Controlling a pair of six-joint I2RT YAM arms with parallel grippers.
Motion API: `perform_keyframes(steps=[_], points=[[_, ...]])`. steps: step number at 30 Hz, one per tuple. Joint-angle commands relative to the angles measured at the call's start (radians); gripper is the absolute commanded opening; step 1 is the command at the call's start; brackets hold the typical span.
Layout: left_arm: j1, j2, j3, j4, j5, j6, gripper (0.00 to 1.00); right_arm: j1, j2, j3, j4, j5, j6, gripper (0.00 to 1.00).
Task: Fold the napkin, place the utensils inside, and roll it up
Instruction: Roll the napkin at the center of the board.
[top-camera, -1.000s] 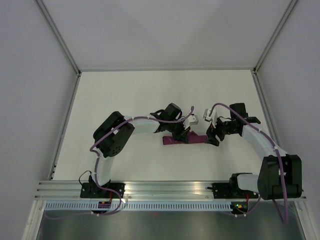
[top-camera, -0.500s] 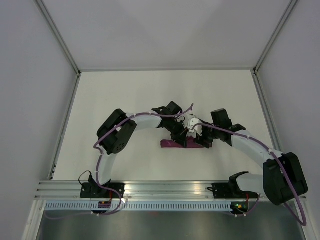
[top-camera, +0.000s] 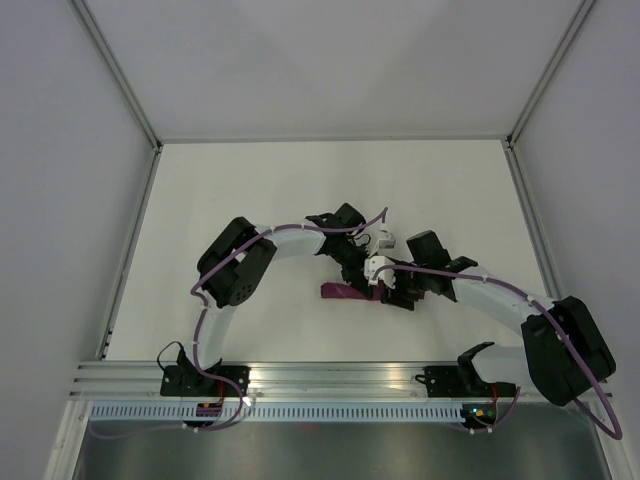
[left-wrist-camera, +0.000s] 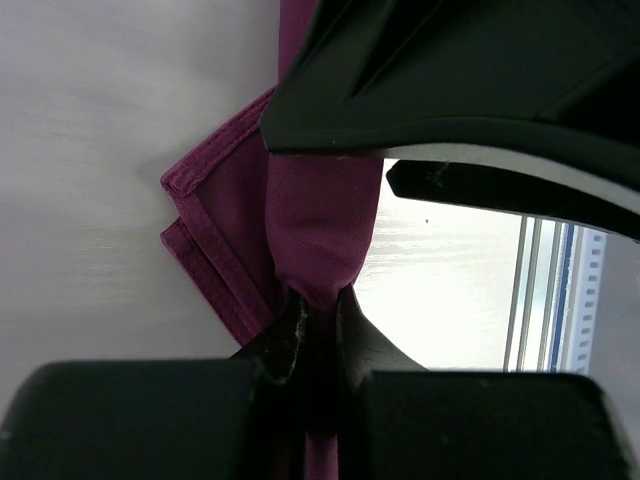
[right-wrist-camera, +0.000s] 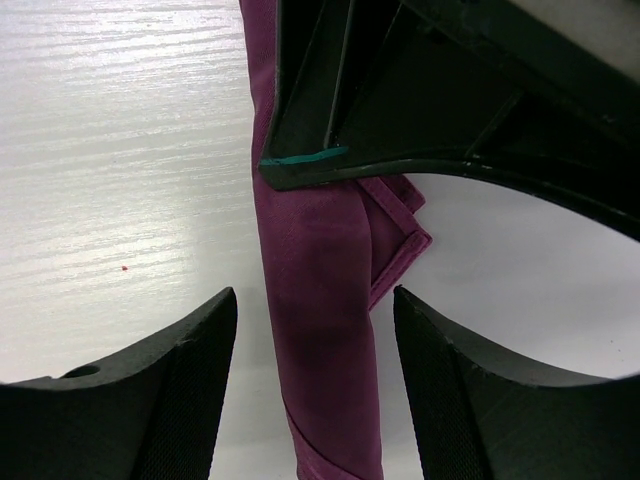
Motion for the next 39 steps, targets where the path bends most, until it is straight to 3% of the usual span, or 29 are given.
perform_keyframes(steps=[1, 11, 18, 27, 39], points=[[-0.008, 0.110, -0.060, -0.152, -0.179, 0.003, 0.02, 0.017, 0.022, 0.006, 0.033, -0.003, 0.006, 0.69], [0.000, 0.114, -0.055, -0.155, -0.166, 0.000, 0.06, 0.106, 0.074, -0.004, 0.086, 0.055, 0.030, 0.62], [0.003, 0.104, -0.048, -0.150, -0.131, 0.000, 0.22, 0.111, 0.120, -0.005, 0.065, 0.090, 0.013, 0.37], [0.040, 0.039, -0.074, -0.075, -0.073, -0.043, 0.34, 0.111, 0.168, 0.010, -0.018, 0.093, -0.010, 0.18], [0.110, -0.090, -0.144, 0.089, -0.056, -0.098, 0.41, 0.097, 0.283, 0.101, -0.150, 0.049, -0.022, 0.13]])
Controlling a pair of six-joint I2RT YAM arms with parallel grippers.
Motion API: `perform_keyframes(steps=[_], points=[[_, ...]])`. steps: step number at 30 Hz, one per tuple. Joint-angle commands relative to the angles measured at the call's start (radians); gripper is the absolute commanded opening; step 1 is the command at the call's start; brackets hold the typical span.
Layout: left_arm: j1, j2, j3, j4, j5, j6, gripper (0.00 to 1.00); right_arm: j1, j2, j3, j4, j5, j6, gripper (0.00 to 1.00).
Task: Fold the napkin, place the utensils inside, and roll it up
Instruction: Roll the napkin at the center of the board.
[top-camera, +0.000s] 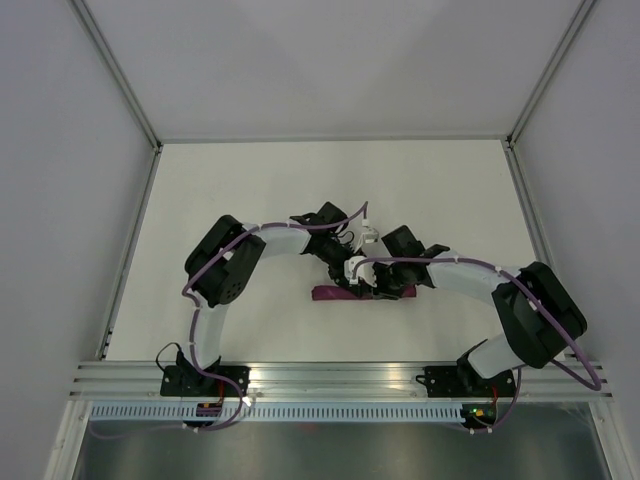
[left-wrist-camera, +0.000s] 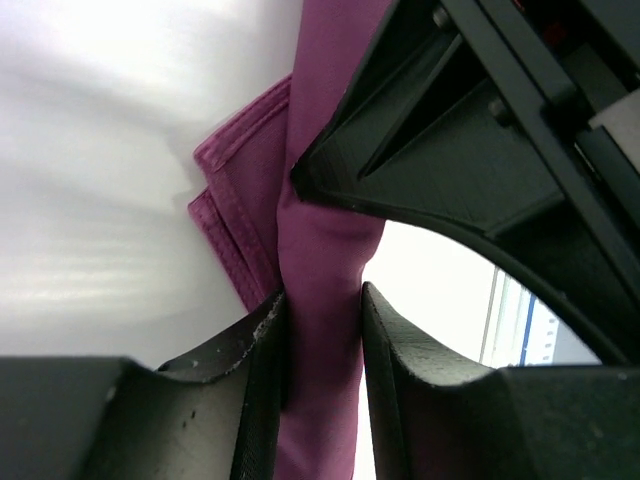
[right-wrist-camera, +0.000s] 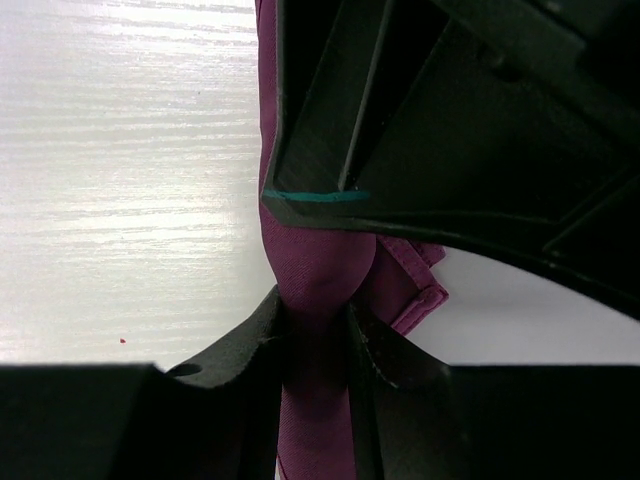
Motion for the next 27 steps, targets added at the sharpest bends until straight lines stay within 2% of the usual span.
perform_keyframes(steps=[1, 12, 18, 27], points=[[0.042, -0.047, -0.045, 0.053, -0.098, -0.033, 0.41, -0.007, 0.070, -0.022, -0.142, 0.036, -0.019, 0.13], [0.119, -0.234, -0.228, 0.321, -0.128, -0.110, 0.43, -0.014, 0.172, 0.050, -0.218, 0.005, -0.029, 0.11], [0.157, -0.445, -0.411, 0.614, -0.269, -0.199, 0.44, -0.036, 0.251, 0.116, -0.293, -0.034, -0.054, 0.11], [0.162, -0.712, -0.718, 1.030, -0.479, -0.289, 0.47, -0.099, 0.422, 0.301, -0.511, -0.100, -0.133, 0.10]])
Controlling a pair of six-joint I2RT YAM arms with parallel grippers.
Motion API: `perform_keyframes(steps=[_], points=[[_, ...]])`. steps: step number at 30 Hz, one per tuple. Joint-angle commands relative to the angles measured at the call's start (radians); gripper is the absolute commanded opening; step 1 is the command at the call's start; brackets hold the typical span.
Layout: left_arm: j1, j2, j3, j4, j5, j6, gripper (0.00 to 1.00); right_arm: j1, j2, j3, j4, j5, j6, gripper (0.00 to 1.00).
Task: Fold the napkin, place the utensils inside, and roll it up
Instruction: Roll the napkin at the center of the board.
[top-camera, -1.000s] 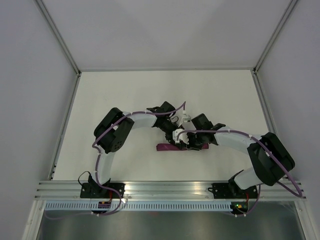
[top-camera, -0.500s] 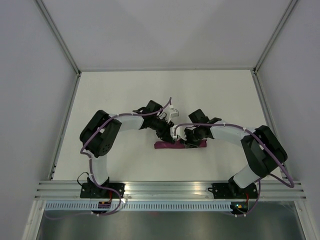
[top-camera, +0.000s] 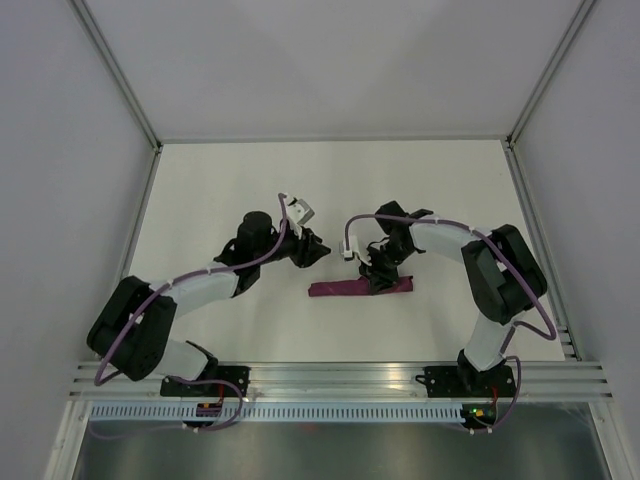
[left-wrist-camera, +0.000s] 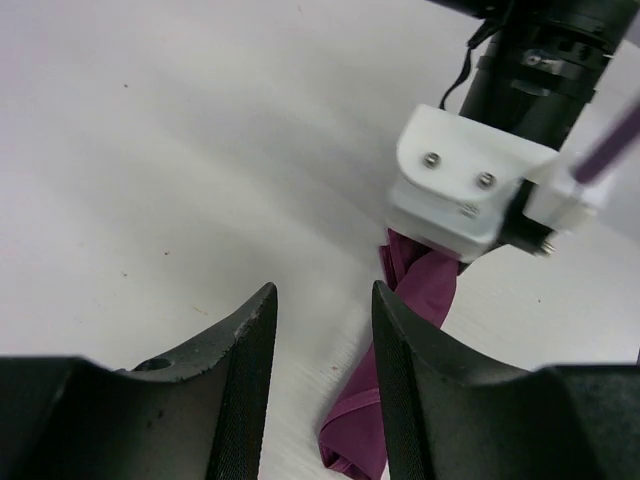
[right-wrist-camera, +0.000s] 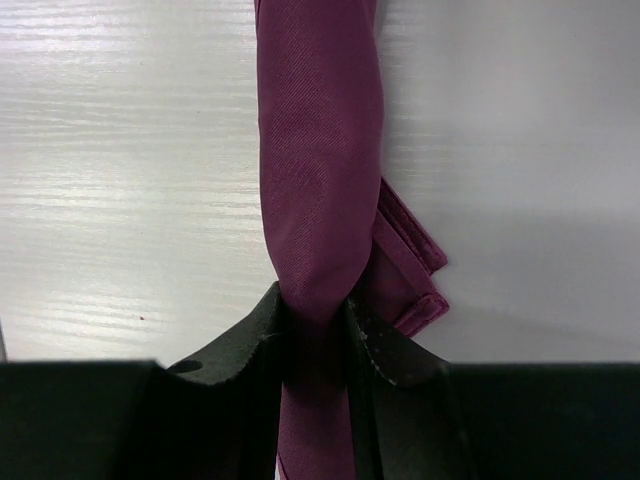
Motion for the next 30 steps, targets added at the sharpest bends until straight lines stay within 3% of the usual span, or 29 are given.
perform_keyframes(steps=[1, 5, 10, 18, 30], points=[[-0.011, -0.103, -0.111, 0.274, -0.128, -0.085, 0.48, -0.026, 0.155, -0.004, -0.222, 0.053, -0.073, 0.10], [-0.036, -0.165, -0.235, 0.393, -0.185, -0.099, 0.50, -0.058, 0.257, 0.104, -0.302, 0.038, -0.093, 0.10], [-0.169, -0.184, -0.248, 0.341, -0.286, 0.000, 0.50, -0.081, 0.339, 0.196, -0.365, 0.038, -0.085, 0.10], [-0.365, -0.056, -0.139, 0.163, -0.390, 0.223, 0.50, -0.088, 0.399, 0.263, -0.400, 0.039, -0.070, 0.10], [-0.520, 0.145, 0.070, -0.087, -0.378, 0.436, 0.51, -0.105, 0.431, 0.311, -0.400, 0.039, -0.042, 0.10]])
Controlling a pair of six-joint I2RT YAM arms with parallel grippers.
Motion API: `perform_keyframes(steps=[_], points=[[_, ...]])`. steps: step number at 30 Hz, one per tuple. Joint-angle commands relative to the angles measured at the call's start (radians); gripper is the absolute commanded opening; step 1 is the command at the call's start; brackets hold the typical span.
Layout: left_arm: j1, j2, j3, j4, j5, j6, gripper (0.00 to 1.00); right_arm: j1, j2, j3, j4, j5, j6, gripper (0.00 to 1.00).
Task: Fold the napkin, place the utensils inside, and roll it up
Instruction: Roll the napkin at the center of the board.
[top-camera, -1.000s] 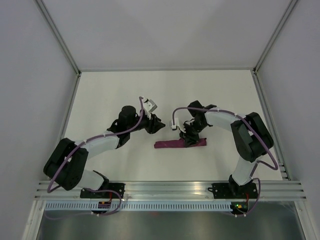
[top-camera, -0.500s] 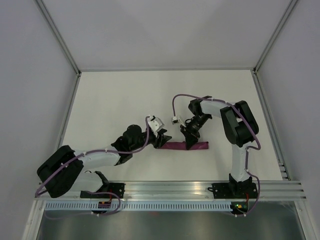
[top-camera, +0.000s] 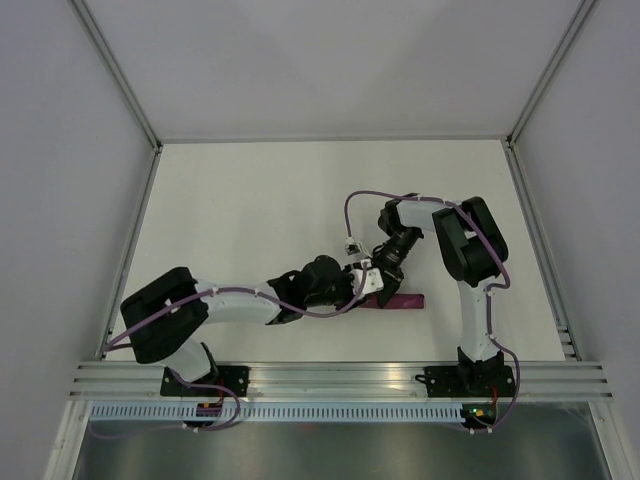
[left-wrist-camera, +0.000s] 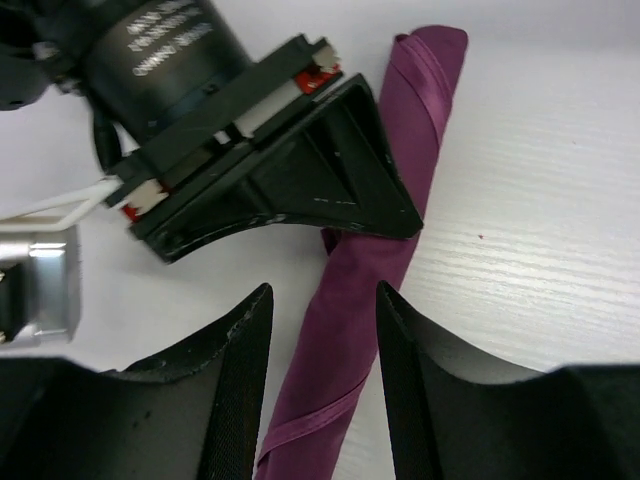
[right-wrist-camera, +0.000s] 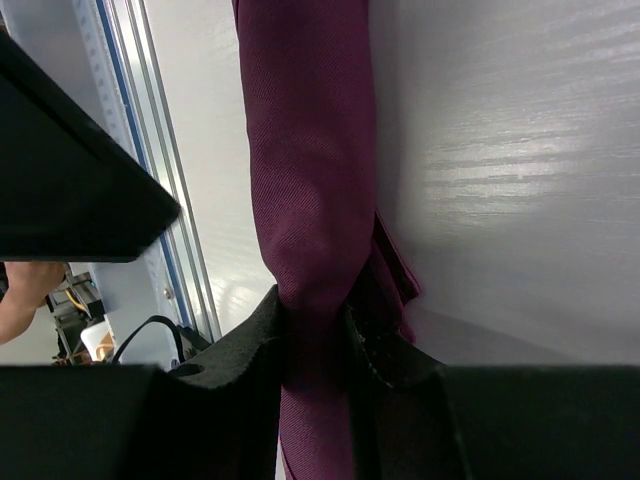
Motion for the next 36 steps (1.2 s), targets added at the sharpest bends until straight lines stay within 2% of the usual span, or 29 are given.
perform_keyframes(steps=[1, 11, 22, 26, 28, 29, 30, 32, 33, 36], points=[[-0.034, 0.047, 0.063, -0.076, 0.009, 0.115, 0.51, -0.008, 0.063, 0.002, 0.163, 0.199, -0.045, 0.10], [-0.097, 0.164, 0.132, -0.144, -0.029, 0.201, 0.52, -0.014, 0.077, 0.009, 0.171, 0.199, -0.037, 0.10], [-0.100, 0.258, 0.168, -0.150, -0.118, 0.278, 0.52, -0.017, 0.094, 0.020, 0.163, 0.202, -0.035, 0.10], [-0.100, 0.270, 0.180, -0.196, -0.110, 0.290, 0.49, -0.019, 0.100, 0.028, 0.156, 0.202, -0.035, 0.10], [-0.100, 0.275, 0.192, -0.230, -0.109, 0.292, 0.44, -0.019, 0.103, 0.034, 0.153, 0.202, -0.034, 0.10], [-0.100, 0.281, 0.198, -0.244, -0.103, 0.293, 0.38, -0.019, 0.105, 0.037, 0.154, 0.202, -0.032, 0.10], [-0.100, 0.284, 0.209, -0.256, -0.097, 0.293, 0.36, -0.017, 0.105, 0.038, 0.156, 0.202, -0.031, 0.11], [-0.100, 0.297, 0.224, -0.305, -0.083, 0.289, 0.26, -0.019, 0.100, 0.048, 0.168, 0.202, -0.009, 0.25], [-0.100, 0.304, 0.241, -0.332, -0.077, 0.281, 0.24, -0.023, 0.093, 0.052, 0.170, 0.198, 0.000, 0.37], [-0.098, 0.322, 0.259, -0.363, -0.063, 0.261, 0.15, -0.031, 0.071, 0.078, 0.185, 0.190, 0.044, 0.52]])
